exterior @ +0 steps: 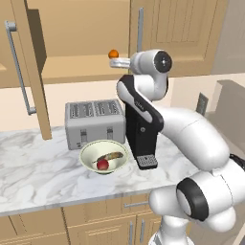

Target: Open the cabinet. Pick the banana and apple from the cabinet and place them into the bowl. Then close the cabinet.

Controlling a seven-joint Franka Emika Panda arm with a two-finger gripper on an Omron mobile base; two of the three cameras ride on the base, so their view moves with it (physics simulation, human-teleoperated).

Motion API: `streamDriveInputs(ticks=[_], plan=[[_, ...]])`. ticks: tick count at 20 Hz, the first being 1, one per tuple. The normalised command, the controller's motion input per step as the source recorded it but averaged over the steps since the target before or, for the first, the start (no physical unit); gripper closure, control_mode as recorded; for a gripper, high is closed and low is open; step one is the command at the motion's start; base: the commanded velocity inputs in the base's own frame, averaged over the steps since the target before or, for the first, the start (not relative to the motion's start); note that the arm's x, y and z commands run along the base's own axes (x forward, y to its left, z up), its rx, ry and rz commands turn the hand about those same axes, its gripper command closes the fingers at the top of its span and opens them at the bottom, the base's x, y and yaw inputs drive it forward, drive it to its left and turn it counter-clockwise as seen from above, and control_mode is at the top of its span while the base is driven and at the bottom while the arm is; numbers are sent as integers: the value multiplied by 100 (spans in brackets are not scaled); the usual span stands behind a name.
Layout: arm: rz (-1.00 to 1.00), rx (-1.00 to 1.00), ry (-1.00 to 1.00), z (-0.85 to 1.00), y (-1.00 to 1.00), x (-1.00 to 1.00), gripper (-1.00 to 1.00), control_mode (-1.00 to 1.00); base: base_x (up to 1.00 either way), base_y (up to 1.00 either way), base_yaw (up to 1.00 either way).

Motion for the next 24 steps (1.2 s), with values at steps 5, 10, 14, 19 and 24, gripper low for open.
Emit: streamDriveInputs(ticks=[5,10,14,19,24], plan=[[0,-1,0,0,0,63,-100,-100,0,0,0],[0,-2,0,0,-6,38,-100,-100,0,0,0],[0,-3,0,6,-9,-1,-100,-100,0,0,0],[6,-4,0,13,-11,-42,-100,-100,0,0,0],[7,-5,0,16,-10,-64,-100,-100,0,0,0]])
